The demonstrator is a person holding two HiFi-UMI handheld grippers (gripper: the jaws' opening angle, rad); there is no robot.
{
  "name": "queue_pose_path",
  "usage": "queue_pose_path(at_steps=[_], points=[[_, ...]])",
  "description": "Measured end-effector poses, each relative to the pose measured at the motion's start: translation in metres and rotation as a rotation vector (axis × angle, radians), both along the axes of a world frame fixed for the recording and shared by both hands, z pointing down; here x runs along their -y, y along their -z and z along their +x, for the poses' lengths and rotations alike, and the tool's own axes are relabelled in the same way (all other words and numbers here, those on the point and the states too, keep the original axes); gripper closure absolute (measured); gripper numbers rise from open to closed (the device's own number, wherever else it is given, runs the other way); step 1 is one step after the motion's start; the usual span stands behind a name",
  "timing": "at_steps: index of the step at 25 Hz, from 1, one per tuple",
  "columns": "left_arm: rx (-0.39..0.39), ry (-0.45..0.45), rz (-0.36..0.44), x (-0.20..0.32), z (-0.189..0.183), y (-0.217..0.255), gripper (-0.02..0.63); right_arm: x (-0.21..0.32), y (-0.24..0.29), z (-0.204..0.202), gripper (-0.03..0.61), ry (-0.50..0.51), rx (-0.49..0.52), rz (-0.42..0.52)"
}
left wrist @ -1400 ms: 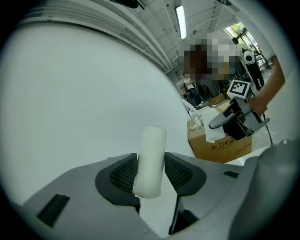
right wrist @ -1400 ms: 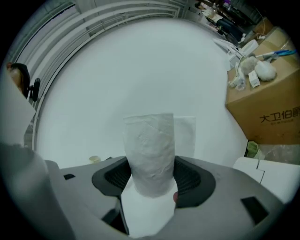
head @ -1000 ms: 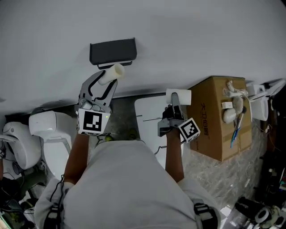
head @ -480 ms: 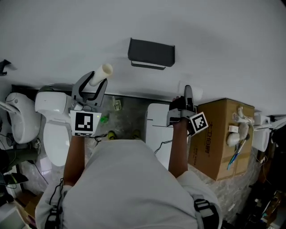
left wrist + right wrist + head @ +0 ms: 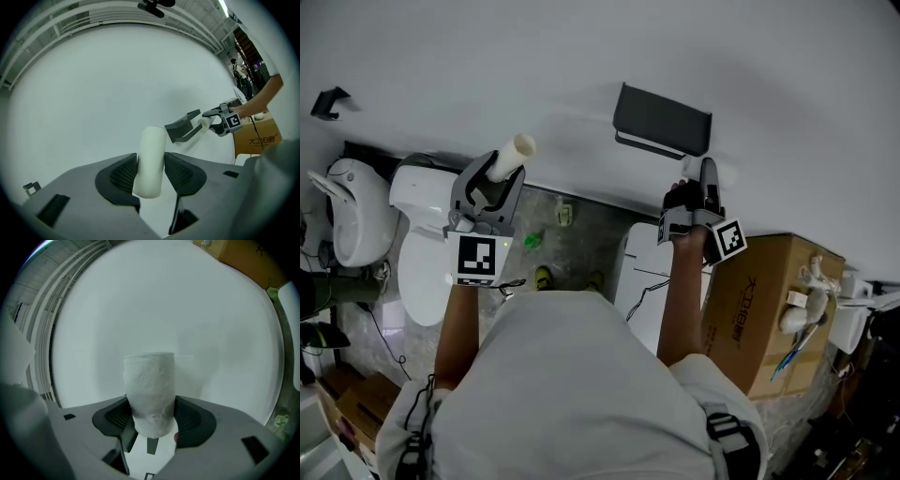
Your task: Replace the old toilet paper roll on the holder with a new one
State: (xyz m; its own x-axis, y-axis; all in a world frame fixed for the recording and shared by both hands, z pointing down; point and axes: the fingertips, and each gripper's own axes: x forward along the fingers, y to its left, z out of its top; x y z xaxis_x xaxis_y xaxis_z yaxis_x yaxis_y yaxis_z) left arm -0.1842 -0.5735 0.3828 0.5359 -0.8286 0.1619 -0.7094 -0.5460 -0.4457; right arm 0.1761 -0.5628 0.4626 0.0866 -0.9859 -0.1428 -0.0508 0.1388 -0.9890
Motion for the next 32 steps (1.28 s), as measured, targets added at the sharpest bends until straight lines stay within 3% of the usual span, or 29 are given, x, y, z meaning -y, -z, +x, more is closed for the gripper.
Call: queue_pose_path(at_steps=[12,23,32], points=[[0.021,0.059,-0.023,-0.008,-0.043,-0.012,0.410,0.030,0.003,-0.081,0.308,0.145,-0.019,0.000],[0.027,0.177,-0.032,-0.020,-0.104,-0.017,0.410,0.057,-0.003,-0.159,0.308,0.301,-0.021,0.005],[0.006,0.195,-0.043,-0.032,-0.119,-0.020,0.410,0.039,-0.004,-0.175,0.305,0.332,-0.057,0.010]])
